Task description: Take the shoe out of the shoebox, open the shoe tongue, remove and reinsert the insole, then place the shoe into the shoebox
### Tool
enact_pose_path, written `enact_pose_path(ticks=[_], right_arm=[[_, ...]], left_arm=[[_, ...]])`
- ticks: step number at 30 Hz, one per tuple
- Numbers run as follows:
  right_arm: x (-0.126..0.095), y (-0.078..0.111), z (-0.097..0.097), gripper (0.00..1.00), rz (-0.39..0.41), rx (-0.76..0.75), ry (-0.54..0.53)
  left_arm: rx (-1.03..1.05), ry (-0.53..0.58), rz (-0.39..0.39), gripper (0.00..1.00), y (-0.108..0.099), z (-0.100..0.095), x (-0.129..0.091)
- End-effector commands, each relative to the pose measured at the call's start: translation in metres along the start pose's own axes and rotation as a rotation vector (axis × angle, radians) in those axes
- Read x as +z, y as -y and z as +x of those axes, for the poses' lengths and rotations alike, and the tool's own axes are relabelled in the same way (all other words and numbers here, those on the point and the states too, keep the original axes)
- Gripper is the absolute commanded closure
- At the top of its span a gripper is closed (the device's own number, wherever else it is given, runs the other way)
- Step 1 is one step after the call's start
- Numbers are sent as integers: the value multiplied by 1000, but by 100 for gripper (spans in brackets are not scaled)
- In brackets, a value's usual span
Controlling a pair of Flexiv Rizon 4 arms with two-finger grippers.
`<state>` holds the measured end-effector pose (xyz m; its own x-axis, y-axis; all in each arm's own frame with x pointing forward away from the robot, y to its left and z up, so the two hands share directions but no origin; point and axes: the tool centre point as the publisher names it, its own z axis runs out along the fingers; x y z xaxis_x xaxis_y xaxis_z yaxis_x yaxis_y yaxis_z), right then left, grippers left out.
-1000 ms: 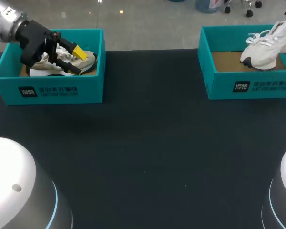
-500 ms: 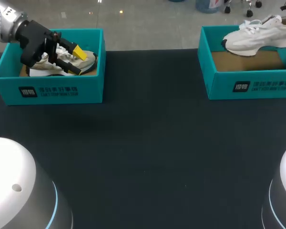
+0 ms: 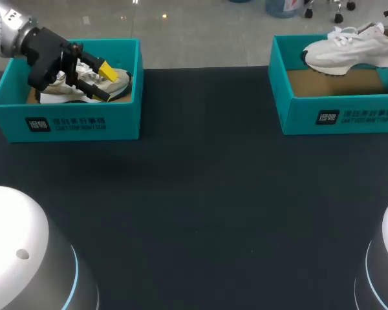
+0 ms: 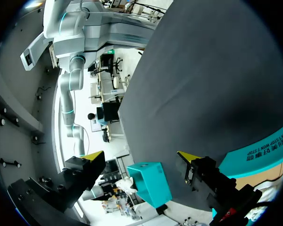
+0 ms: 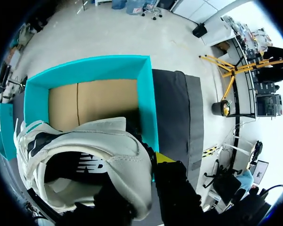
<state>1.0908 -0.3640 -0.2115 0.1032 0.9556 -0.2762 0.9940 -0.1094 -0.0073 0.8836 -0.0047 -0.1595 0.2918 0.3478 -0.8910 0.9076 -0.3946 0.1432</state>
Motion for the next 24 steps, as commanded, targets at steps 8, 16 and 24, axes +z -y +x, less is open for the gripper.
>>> enact_pose_path(ticks=[8,16,24], right_arm=[[13,17,-13,100,1,91,-44],[29,26,-6,100,-14,114,5],[50,31,-2,100,-44,161,16]], left_arm=[[1,-3,2,0,0,0,-1],[1,-3,2,0,0,0,-1],[1,-3,2,0,0,0,-1]])
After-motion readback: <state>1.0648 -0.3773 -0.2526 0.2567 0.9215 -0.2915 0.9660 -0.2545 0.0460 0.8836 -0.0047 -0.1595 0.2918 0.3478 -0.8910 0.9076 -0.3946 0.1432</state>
